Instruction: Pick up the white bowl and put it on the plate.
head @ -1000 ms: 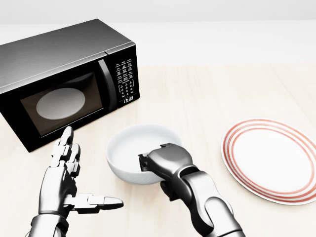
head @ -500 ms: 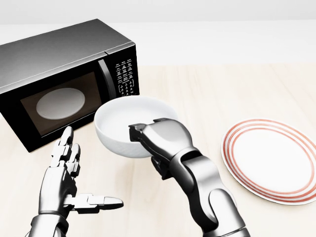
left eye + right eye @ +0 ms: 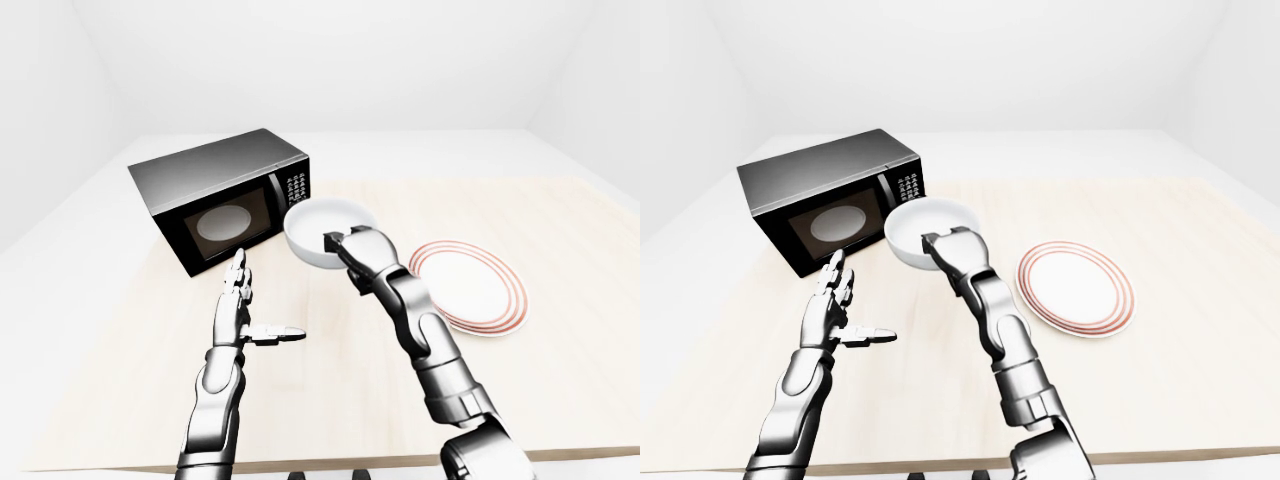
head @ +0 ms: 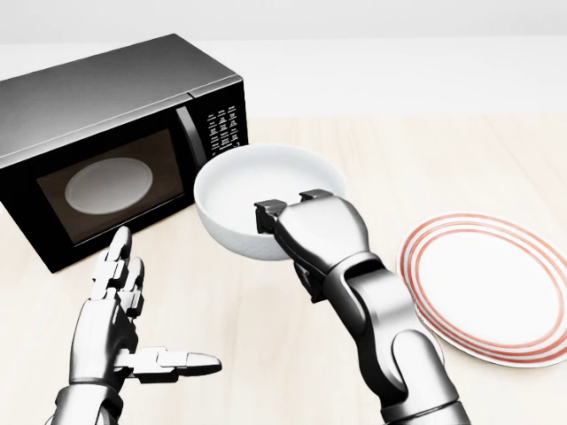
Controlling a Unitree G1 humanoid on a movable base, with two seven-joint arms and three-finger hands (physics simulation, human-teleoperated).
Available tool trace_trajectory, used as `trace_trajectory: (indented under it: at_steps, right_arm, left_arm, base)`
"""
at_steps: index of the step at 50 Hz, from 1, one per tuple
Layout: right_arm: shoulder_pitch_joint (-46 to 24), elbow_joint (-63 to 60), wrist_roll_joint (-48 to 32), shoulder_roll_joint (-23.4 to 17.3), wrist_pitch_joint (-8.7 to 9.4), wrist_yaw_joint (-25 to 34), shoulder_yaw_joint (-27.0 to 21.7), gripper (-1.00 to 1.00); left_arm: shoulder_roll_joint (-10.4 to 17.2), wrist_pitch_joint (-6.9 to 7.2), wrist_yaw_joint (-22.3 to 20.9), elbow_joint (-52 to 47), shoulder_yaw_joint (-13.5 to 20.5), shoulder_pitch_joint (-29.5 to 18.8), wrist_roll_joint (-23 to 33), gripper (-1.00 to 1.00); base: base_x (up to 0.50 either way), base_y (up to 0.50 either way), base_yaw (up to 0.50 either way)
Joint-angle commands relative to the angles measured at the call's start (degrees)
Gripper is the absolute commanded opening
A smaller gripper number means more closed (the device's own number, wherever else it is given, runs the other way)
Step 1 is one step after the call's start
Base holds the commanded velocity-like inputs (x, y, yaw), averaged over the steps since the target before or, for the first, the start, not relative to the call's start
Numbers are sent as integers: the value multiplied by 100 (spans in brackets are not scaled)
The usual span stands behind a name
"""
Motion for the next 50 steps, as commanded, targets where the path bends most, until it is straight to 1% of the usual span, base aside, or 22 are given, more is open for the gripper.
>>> trace_trajectory:
  at_steps: [1,16,22,29,37,50]
  right_arm:
    - [-78,-57,-43,-218,0,-203,-212,-100]
    - [-141,140,359,-692,0,-263,-577,-100]
    - [-127,162,484,-865,0,-211,-694,-100]
    - [-76,82,618,-1051,40,-130,-831,-100]
    - [-20,172,733,-1245,50,-187,-970,-100]
    - [153,345,933,-1580,13,-345,-1212,-100]
  left_arm:
    - [0,0,0,0,0,0,0,100]
    - [0,0,0,0,0,0,0,100]
    - [0,0,0,0,0,0,0,100]
    - [0,0,0,0,0,0,0,100]
    - [0,0,0,0,0,0,0,100]
    - [0,0,0,0,0,0,0,100]
  base:
    - [0,0,0]
    - [0,0,0]
    - [0,0,0]
    - [0,0,0]
    - [0,0,0]
    - [0,0,0]
